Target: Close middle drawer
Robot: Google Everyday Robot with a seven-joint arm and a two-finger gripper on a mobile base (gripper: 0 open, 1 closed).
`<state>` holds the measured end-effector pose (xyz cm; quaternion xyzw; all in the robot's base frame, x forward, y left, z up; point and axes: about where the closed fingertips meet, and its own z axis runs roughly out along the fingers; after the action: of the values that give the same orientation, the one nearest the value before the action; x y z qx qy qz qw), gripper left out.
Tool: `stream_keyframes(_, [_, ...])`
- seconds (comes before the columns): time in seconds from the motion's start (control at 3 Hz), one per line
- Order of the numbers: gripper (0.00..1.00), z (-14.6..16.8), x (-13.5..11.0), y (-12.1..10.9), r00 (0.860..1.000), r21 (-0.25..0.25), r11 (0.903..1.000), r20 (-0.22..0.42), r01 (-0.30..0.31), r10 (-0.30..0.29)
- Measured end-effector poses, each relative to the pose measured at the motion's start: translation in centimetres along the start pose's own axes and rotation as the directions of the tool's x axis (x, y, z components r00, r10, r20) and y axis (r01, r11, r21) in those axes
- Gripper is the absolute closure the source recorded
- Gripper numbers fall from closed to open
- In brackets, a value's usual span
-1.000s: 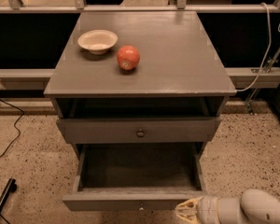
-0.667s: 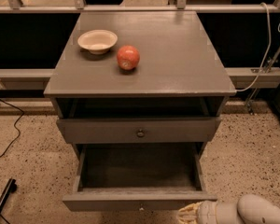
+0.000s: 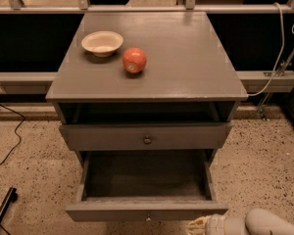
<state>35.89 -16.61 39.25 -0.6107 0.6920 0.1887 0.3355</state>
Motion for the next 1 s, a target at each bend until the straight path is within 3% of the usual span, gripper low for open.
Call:
stream_keyframes(0.67, [1.0, 2.0, 0.9, -3.0, 1.0, 0.056, 0.9983, 0.02, -0.013, 0.012])
stream_keyframes(1.0, [1.0, 3.1, 0.2, -6.3, 1.0, 0.1, 0.9949, 0.029, 0.009, -0.012])
